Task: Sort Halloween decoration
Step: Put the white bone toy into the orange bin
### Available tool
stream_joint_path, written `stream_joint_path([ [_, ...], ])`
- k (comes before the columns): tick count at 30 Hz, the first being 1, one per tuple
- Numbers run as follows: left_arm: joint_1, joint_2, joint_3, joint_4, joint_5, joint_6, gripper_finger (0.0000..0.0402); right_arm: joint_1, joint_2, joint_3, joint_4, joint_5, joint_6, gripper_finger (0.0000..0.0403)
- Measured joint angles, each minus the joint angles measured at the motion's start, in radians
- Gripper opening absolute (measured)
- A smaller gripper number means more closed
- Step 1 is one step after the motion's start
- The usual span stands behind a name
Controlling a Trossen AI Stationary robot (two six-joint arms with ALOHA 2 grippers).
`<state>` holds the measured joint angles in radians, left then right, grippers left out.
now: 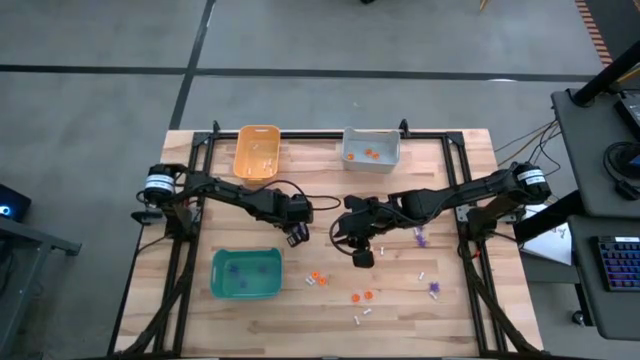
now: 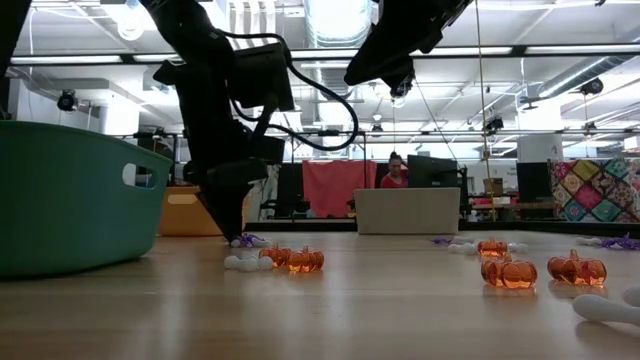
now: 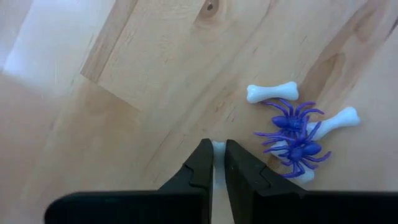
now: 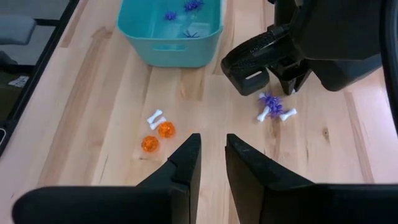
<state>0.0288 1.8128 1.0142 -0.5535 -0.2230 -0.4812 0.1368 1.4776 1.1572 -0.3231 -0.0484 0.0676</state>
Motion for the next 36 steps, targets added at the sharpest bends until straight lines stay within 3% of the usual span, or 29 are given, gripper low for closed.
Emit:
stream_joint_path([
  [8, 0.003, -0.040, 0.041, -0.067, 0.002, 0.082, 0.0001, 0.000, 0.000, -0.004, 0.000, 0.000, 0.001, 0.0063],
  [19, 0.065, -0.105, 0.270, -0.347, -0.004, 0.402, 0.0000, 0.000, 0.000, -0.017, 0.000, 0.003, 0.003, 0.0063],
  [27, 0.207, -0.110, 0.387, -0.483, -0.004, 0.723, 0.0000, 0.000, 0.000, -0.039, 0.022, 0.002, 0.013, 0.0063],
  [36, 0.480, -0.144, 0.398, -0.519, -0.001, 0.982, 0.0000, 0.000, 0.000, -0.050, 0.026, 0.005, 0.010, 0.0063],
])
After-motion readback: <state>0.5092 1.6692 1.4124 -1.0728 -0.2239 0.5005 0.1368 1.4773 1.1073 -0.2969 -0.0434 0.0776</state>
